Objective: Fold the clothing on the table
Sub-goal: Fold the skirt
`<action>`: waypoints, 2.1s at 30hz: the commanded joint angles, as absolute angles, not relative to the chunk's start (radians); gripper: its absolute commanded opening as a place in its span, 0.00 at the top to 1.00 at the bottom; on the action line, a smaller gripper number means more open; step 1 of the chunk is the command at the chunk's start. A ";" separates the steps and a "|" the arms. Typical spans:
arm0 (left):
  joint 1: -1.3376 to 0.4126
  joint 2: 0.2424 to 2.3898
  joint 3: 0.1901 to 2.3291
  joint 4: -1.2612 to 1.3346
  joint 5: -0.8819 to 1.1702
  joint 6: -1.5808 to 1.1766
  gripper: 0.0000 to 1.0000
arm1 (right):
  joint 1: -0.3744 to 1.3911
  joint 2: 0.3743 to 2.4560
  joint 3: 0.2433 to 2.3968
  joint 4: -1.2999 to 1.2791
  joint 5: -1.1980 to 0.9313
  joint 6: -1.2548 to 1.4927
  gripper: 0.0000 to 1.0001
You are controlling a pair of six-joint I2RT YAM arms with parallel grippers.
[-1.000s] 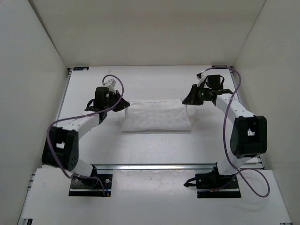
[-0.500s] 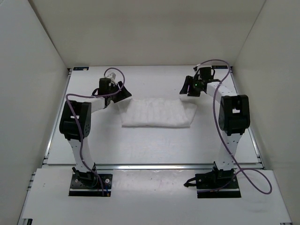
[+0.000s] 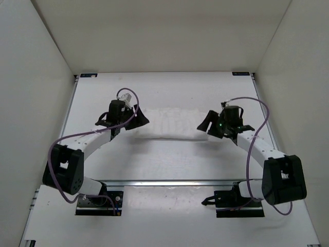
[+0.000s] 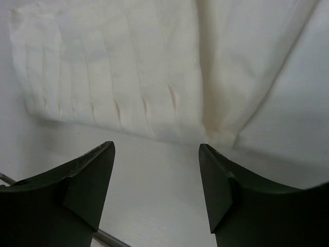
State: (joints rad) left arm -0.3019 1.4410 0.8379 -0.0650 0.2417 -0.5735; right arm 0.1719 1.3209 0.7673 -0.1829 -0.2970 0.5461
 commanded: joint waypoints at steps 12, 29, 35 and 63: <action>-0.336 1.373 0.615 -0.075 0.077 -0.708 0.24 | 0.026 1.256 0.463 0.139 -0.443 0.782 0.29; -0.328 1.446 0.523 0.126 0.011 -0.821 0.28 | 0.002 1.465 0.429 0.331 -0.538 0.885 0.31; -0.325 1.491 0.502 0.186 0.058 -0.825 0.66 | -0.041 1.509 0.394 0.406 -0.540 0.917 0.47; -0.462 1.594 0.531 0.413 0.068 -0.948 1.00 | 0.386 1.623 1.334 -0.436 -0.268 0.394 1.00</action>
